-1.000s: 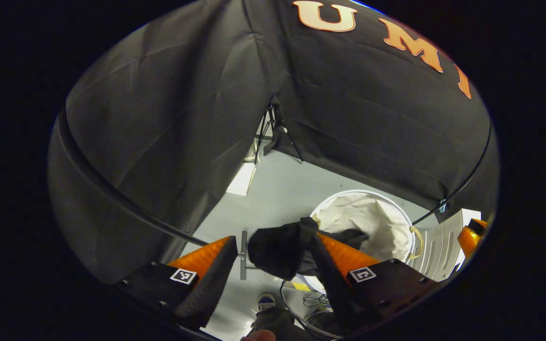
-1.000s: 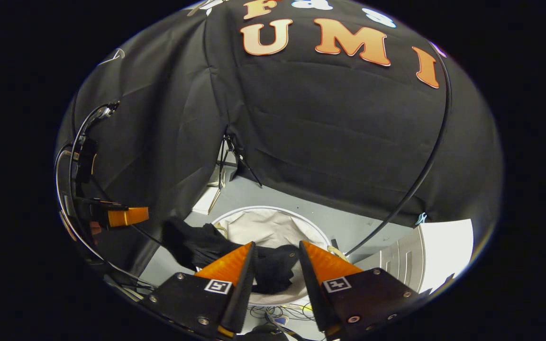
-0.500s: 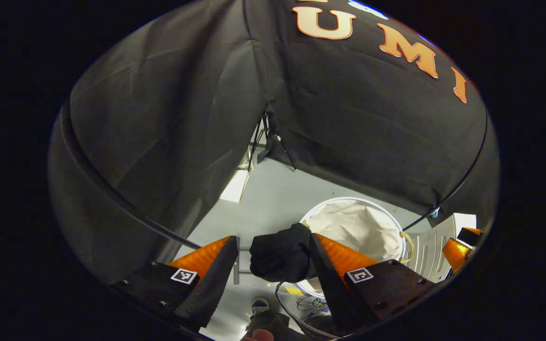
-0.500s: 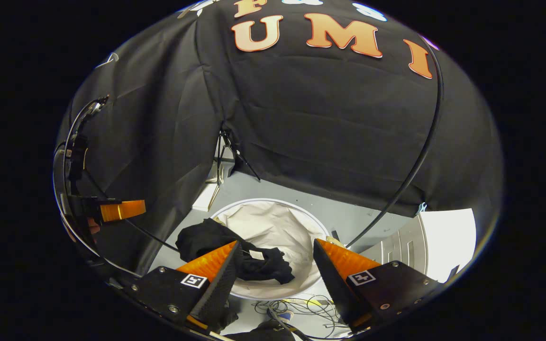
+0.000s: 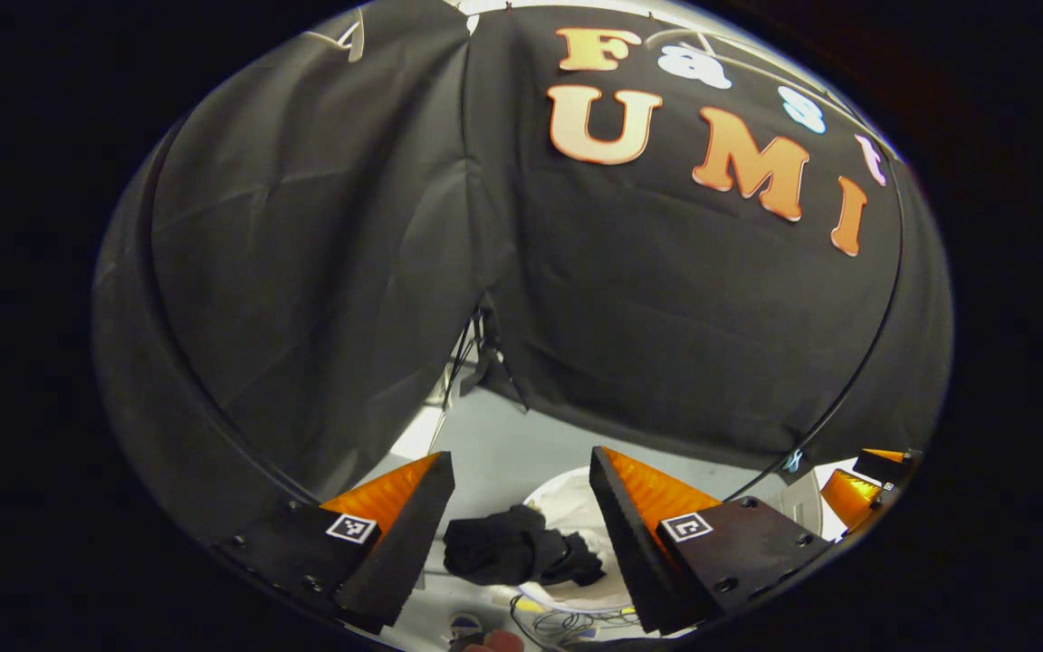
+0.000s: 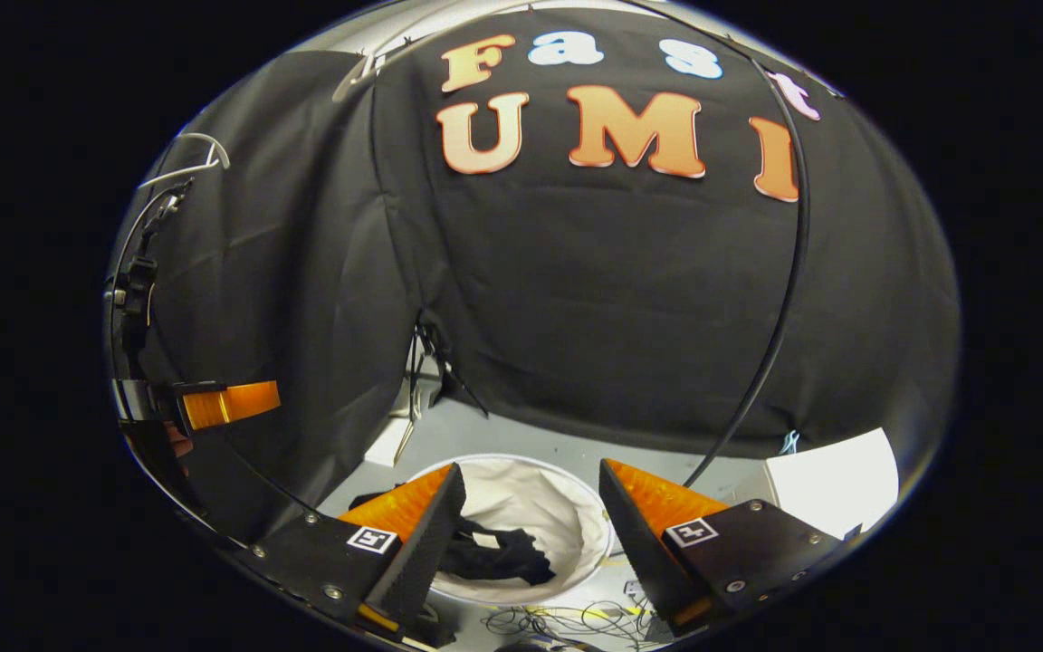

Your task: Grasp the clothes on the hanger with both hands and then place them into the laundry hamper below.

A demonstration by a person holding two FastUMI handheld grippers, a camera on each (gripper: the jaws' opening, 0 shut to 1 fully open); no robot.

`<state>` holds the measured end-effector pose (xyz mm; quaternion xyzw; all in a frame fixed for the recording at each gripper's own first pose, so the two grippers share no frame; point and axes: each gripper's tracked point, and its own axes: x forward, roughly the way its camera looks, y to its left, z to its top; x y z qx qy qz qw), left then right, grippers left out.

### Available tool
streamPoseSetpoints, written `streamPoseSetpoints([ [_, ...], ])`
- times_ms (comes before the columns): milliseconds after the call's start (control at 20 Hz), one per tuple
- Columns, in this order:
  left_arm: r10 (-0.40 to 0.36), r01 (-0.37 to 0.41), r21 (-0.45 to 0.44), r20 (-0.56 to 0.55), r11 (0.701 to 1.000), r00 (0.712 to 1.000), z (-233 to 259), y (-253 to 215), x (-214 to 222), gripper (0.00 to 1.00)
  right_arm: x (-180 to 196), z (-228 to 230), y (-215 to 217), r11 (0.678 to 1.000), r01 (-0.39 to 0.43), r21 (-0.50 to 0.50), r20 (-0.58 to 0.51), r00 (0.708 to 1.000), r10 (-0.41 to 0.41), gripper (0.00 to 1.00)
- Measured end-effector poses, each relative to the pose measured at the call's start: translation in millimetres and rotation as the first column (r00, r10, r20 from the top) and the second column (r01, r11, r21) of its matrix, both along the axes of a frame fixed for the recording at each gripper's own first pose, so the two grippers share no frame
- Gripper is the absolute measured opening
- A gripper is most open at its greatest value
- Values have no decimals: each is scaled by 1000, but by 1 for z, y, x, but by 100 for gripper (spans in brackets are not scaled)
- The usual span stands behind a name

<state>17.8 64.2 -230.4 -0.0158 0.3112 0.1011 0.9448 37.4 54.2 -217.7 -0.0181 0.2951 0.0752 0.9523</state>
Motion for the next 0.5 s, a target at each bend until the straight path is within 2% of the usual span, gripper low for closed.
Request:
streamPoseSetpoints([
  [100, -16, 16, 15, 60, 1000, 998, 24, -4, 11, 100, 7, 34, 3, 1000, 9, 17, 67, 998, -10, 92],
  [300, -63, 62, 14, 169, 998, 984, 76, -25, 25, 98, 15, 107, -2, 999, 21, 34, 190, 981, -27, 92],
  [500, -88, 89, 6, 259, 996, 962, 119, -41, 34, 97, 18, 153, -8, 999, 28, 31, 290, 956, -36, 92],
])
